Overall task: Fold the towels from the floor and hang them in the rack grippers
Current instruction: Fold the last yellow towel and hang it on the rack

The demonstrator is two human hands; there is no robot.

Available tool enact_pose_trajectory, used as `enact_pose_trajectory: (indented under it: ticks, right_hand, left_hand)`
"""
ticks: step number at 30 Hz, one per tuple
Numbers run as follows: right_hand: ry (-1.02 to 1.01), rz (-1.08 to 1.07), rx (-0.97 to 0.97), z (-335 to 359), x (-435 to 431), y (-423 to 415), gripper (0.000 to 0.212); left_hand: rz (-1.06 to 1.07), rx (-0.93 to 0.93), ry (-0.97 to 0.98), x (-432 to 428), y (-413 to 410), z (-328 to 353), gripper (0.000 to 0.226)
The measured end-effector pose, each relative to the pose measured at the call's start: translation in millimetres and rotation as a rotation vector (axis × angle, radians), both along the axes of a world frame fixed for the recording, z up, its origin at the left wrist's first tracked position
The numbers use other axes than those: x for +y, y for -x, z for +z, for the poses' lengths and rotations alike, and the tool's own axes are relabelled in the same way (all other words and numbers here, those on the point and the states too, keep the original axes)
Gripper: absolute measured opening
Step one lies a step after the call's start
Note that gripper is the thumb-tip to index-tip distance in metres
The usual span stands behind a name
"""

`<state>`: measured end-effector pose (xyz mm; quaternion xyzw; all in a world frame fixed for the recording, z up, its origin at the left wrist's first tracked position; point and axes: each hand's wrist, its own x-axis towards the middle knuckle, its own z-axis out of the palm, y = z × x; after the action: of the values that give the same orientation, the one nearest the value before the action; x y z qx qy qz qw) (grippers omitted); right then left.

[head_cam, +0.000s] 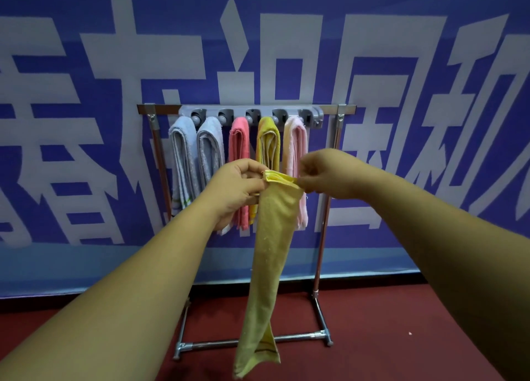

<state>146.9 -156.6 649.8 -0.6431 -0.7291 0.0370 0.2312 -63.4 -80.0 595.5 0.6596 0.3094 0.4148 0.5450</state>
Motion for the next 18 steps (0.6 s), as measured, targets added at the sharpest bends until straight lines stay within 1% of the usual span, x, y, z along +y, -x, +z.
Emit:
enact_pose_trajectory:
  ticks: [1, 4, 5, 6, 7, 8, 11, 13, 14, 16, 18]
  right_hand:
    - [0.034, -0.006, 0.042, -4, 0, 0, 0.012]
    - [0.070, -0.007, 0.365, -10, 0, 2, 0.024]
    - [0.100, -0.003, 0.365, -11, 0, 5, 0.031]
    - [0.122, -0.009, 0.313, -14, -1, 8, 0.037]
    - [0.119, -0.022, 0.261, -18, 0, 11, 0.041]
    - [0.085, -0.031, 0.253, -21, 1, 13, 0.042]
    - [-0.040, -0.020, 0.395, -22, -1, 10, 0.036]
    - [-0.037, 0.011, 0.466, -19, -3, 8, 0.036]
    - [-0.024, 0.024, 0.462, -18, -4, 9, 0.036]
    - [0.017, 0.021, 0.384, -19, -4, 10, 0.034]
    - [0.057, -0.009, 0.324, -22, -3, 8, 0.020]
  left_hand:
    - [-0.004, 0.007, 0.009, -1, 1, -1, 0.019]
    - [-0.012, 0.024, -0.029, -3, -3, 3, 0.018]
    - [-0.013, 0.026, -0.048, -4, -4, 7, 0.018]
    - [-0.016, 0.027, -0.060, -4, -5, 10, 0.019]
    - [-0.022, 0.030, -0.069, -4, -6, 13, 0.019]
    - [-0.030, 0.035, -0.077, -5, -6, 16, 0.019]
    - [-0.037, 0.050, -0.106, -4, -5, 23, 0.018]
    - [-0.031, 0.053, -0.110, -2, -3, 22, 0.019]
    - [-0.029, 0.055, -0.107, -2, -1, 22, 0.019]
    - [-0.034, 0.052, -0.092, 0, 1, 20, 0.019]
    - [-0.054, 0.033, -0.069, 1, 3, 18, 0.019]
